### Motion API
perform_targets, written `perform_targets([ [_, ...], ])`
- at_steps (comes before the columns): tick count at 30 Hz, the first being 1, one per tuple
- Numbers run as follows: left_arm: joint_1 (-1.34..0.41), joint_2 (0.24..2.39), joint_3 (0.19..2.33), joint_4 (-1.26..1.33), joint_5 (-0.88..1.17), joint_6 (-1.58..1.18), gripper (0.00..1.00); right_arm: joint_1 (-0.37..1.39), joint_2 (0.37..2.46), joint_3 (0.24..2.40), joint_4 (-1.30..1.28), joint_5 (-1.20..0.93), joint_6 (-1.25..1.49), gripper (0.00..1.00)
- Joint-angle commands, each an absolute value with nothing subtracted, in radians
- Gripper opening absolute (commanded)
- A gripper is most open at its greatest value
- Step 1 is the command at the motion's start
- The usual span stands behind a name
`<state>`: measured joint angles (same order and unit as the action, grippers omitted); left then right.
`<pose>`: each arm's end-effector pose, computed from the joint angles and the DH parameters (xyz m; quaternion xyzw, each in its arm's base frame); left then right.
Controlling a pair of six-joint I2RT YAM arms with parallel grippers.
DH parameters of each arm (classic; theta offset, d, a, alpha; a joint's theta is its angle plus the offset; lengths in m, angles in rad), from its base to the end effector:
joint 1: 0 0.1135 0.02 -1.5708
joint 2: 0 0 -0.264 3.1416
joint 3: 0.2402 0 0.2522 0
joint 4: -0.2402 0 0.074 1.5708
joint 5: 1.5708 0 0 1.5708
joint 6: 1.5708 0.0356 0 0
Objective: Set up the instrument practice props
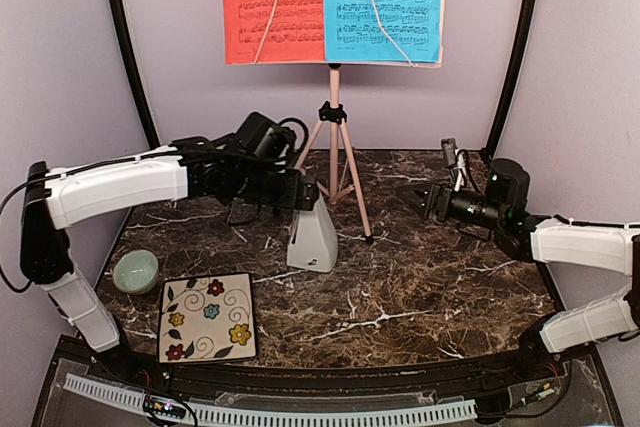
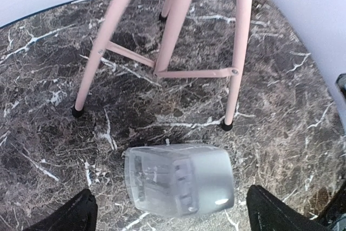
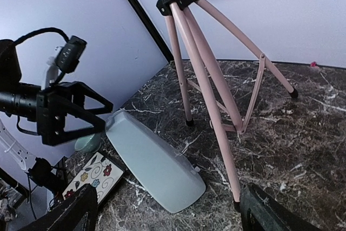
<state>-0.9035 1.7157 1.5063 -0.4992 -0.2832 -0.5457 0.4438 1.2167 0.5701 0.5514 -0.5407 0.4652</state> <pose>0.2506 -0.3020 0.3121 0.1020 0.8956 -0.1782 0.3947 0.2307 0.1300 0.2515 -0.1720 0.7150 0.4621 0.4957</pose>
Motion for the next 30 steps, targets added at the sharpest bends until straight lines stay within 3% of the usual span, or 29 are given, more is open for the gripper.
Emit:
perform_targets([
  [1, -0.762, 1.449, 1.267, -0.341, -0.115, -0.527, 0.99, 0.481, 1.211, 0.534, 0.546, -0.499, 0.458, 0.9],
  [5, -0.597, 1.345, 1.082, -0.205, 0.051, -0.508, 0.9, 0.547, 1.25, 0.515, 0.553, -0.457, 0.464, 0.83],
  [9, -0.515, 1.39, 1.015, -0.074, 0.183, -0.448, 0.84, 0.62, 1.325, 0.49, 0.618, -0.416, 0.493, 0.76],
  [12, -0.479, 1.481, 0.995, 0.034, 0.284, -0.465, 0.72, 0.674, 1.418, 0.489, 0.679, -0.403, 0.518, 0.64],
  [18, -0.489, 1.63, 0.936, 0.152, 0.388, -0.468, 0.54, 0.738, 1.563, 0.504, 0.768, -0.391, 0.579, 0.47],
  [30, -0.684, 1.799, 0.936, 0.215, 0.398, -0.412, 0.32, 0.734, 1.579, 0.519, 0.684, -0.33, 0.535, 0.41],
])
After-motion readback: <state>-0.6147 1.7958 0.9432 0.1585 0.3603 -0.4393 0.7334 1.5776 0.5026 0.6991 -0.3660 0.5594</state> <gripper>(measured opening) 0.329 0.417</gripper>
